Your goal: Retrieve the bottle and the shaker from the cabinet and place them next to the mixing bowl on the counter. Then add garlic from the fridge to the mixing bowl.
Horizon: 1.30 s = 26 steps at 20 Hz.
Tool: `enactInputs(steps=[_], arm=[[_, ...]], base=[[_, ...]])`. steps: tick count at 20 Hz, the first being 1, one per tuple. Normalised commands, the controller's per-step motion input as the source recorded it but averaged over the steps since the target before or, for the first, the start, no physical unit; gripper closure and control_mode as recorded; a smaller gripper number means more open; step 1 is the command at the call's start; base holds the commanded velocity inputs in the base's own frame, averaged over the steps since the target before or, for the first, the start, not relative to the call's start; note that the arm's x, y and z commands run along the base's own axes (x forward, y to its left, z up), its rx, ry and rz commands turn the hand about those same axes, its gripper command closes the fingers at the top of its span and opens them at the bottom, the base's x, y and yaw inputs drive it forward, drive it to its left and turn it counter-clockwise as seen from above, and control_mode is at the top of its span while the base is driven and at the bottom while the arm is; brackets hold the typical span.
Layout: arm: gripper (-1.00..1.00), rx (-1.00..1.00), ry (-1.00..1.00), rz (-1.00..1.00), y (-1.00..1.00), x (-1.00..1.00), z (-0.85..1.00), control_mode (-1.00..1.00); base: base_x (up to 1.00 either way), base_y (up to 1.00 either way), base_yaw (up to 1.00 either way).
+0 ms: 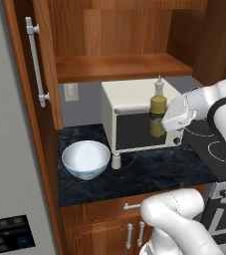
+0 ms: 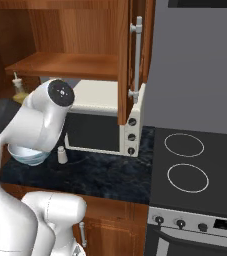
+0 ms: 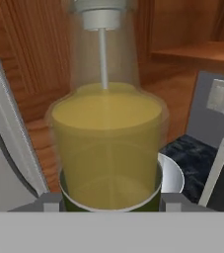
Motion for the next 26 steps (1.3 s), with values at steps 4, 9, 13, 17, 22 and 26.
enactInputs(steps=[4, 9, 13, 17, 22, 26], arm=[[1.00, 0.00, -0.10, 0.08, 0.00, -0.17, -0.91, -1.00], [1.00, 0.00, -0.11, 0.07, 0.00, -0.05, -0.77, -1.00], [1.00, 0.06, -0.13, 0.08, 0.00, 0.00, -0.51, -1.00], [1.00, 0.06, -0.03, 0.10, 0.00, 0.00, -0.47, -1.00], [1.00, 0.04, 0.00, 0.12, 0.00, 0.00, -0.52, -1.00], [1.00, 0.00, 0.00, 0.09, 0.00, 0.13, -0.68, -1.00]], base=[[0.00, 0.00, 0.00], [0.00, 0.00, 0.00], [0.00, 0.00, 0.00], [0.00, 0.00, 0.00], [0.00, 0.00, 0.00], [0.00, 0.00, 0.00]])
